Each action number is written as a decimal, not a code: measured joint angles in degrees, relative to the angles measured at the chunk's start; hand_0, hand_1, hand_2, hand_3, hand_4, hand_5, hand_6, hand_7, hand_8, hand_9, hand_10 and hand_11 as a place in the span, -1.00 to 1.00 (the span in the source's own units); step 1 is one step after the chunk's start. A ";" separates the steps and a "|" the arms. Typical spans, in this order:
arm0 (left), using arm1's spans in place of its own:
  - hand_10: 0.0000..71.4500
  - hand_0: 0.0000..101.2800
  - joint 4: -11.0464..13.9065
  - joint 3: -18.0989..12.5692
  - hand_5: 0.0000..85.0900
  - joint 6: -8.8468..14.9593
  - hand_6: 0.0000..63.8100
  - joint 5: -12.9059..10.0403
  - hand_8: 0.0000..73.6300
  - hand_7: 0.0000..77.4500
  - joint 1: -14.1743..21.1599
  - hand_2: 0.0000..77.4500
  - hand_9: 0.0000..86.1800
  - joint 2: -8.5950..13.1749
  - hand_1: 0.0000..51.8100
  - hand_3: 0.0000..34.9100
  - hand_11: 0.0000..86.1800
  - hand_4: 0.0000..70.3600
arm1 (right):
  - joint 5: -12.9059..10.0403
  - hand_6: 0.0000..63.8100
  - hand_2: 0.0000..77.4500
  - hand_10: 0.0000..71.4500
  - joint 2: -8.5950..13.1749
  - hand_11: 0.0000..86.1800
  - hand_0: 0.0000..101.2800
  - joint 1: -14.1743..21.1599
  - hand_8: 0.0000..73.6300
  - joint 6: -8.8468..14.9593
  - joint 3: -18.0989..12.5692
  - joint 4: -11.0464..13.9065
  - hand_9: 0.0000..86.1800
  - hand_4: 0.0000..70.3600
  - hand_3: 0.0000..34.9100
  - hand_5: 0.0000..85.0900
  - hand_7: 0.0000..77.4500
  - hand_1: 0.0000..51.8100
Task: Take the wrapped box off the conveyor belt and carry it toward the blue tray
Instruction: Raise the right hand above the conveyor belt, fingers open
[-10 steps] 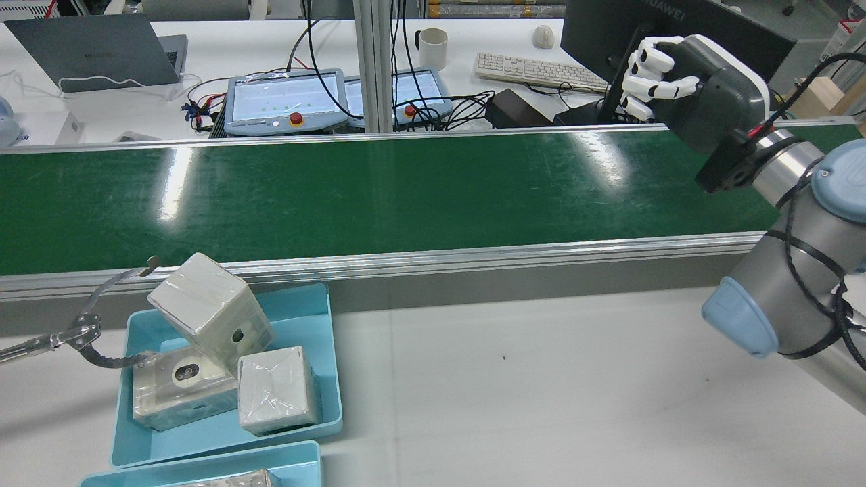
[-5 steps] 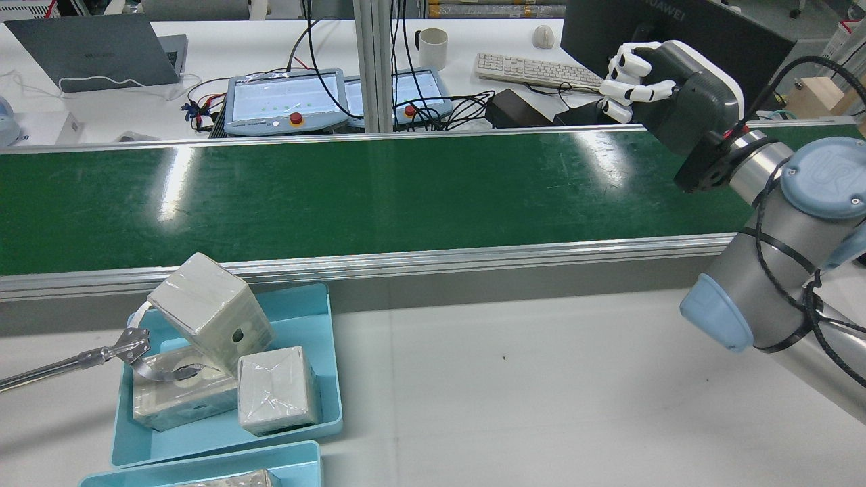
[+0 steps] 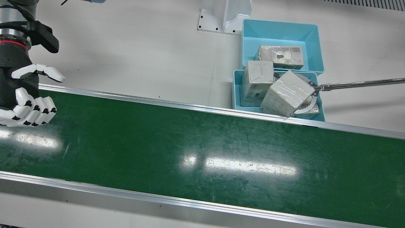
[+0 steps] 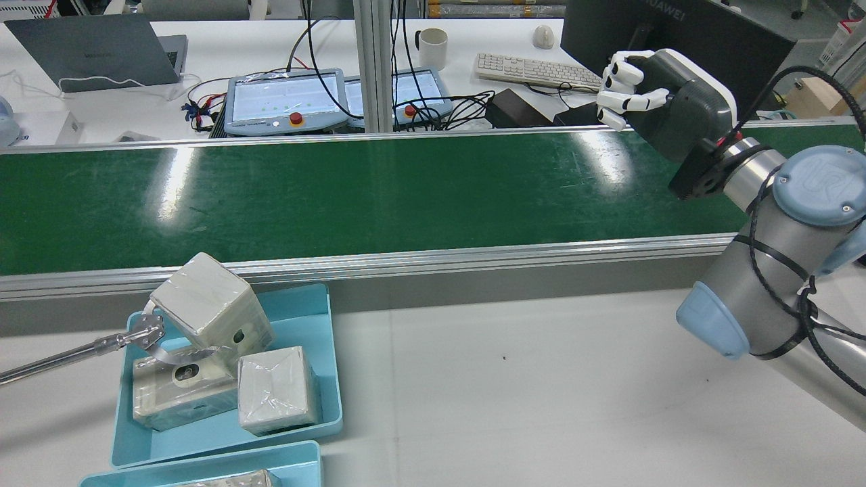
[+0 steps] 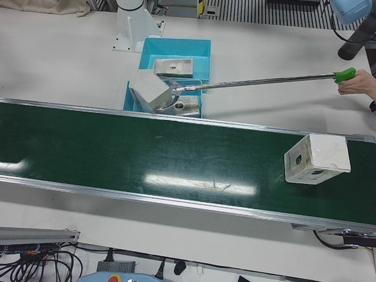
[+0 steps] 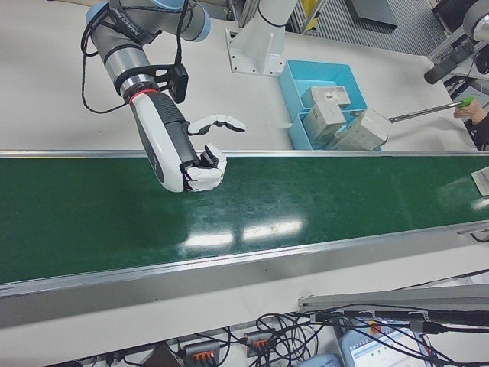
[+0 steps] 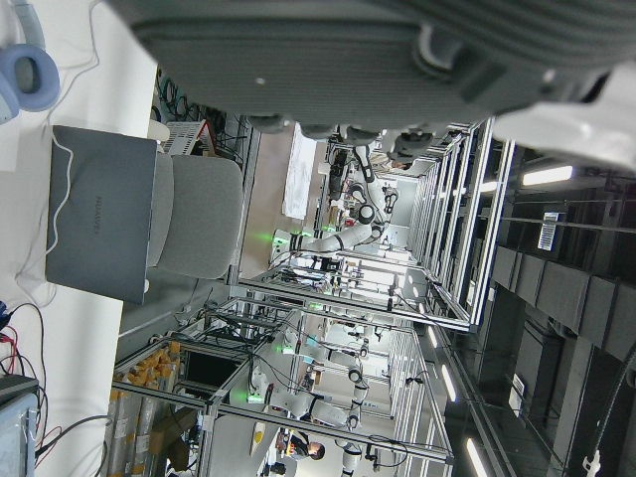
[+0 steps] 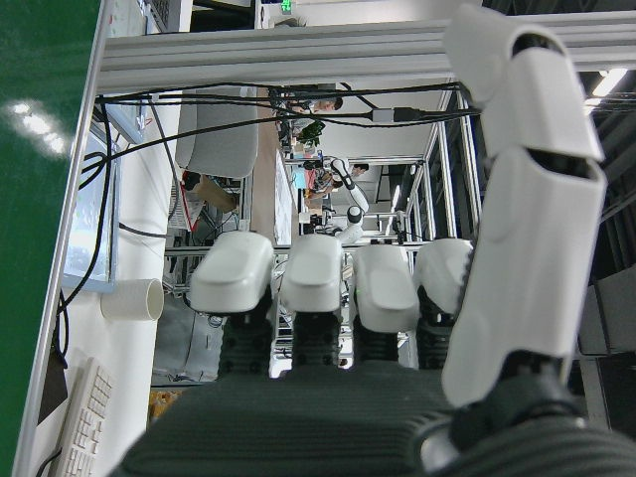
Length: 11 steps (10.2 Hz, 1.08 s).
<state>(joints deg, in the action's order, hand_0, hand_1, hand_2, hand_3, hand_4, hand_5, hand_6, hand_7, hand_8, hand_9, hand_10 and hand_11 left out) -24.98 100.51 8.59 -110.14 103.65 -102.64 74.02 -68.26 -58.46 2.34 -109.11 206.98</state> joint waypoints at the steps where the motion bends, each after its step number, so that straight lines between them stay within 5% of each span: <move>1: -0.98 -1.00 0.00 0.00 -0.97 0.00 -1.00 0.00 -0.99 -0.99 0.00 -0.97 -1.00 0.00 -1.00 -1.00 -0.99 -1.00 | -0.01 0.97 -0.21 0.95 0.13 0.63 -0.06 0.07 0.90 0.01 0.03 0.00 0.62 0.80 -0.99 0.64 0.80 -0.79; 6: -0.98 -1.00 0.00 0.00 -0.97 0.00 -1.00 0.00 -0.99 -0.99 0.00 -0.99 -1.00 0.00 -1.00 -1.00 -1.00 -1.00 | 0.14 0.97 -0.25 0.95 0.31 0.63 -0.06 0.23 0.90 -0.19 -0.42 0.19 0.62 0.85 -0.98 0.64 0.82 -0.92; 11: -0.98 -1.00 0.00 0.00 -0.97 0.00 -1.00 0.00 -0.99 -0.99 0.00 -0.97 -1.00 0.00 -1.00 -1.00 -1.00 -1.00 | 0.36 0.97 -0.24 0.95 -0.94 0.63 -0.05 0.04 0.90 -1.13 -2.63 0.79 0.62 0.75 -0.99 0.64 0.80 -0.79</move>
<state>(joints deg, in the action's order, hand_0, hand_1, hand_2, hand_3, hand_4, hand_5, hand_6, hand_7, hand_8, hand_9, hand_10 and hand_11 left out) -24.98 100.51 8.60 -110.14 103.65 -102.64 74.38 -69.19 -58.41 1.21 -111.74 207.77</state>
